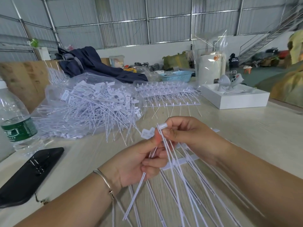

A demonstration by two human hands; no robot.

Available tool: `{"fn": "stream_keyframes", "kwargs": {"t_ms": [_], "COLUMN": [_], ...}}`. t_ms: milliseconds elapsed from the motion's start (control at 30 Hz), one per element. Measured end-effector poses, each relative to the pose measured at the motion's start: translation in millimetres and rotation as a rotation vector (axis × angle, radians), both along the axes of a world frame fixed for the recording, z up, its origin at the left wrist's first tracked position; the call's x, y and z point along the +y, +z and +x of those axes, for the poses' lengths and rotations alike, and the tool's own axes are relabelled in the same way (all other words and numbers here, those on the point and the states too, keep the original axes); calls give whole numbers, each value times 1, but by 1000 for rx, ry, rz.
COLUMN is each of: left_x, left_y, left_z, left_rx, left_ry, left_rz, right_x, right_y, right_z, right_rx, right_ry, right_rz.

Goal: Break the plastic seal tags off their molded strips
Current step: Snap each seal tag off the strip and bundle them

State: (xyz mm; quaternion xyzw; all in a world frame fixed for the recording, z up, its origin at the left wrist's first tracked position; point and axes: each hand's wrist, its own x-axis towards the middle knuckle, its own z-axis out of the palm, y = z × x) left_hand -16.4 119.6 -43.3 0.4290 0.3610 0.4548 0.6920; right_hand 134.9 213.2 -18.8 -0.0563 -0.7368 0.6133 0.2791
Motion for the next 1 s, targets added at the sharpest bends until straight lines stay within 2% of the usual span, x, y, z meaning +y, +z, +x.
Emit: {"fn": "stream_keyframes", "kwargs": {"t_ms": [233, 467, 700, 800, 900, 1000], "left_x": [1, -1, 0, -2, 1, 2], "left_y": [4, 7, 11, 12, 11, 13], "left_z": [-3, -4, -6, -5, -4, -3], "left_rx": [-212, -129, -168, -170, -107, -123], "left_ry": [39, 109, 150, 259, 397, 427], "left_rz": [-5, 7, 51, 105, 80, 62], "right_x": [4, 8, 10, 12, 12, 11], "right_y": [3, 2, 2, 4, 6, 5], "right_z": [3, 3, 3, 4, 6, 5], "right_rx": [22, 23, 19, 43, 51, 23], "right_ry": [-141, -209, -289, -267, -283, -335], "right_rz": [-6, 49, 39, 25, -1, 84]}}
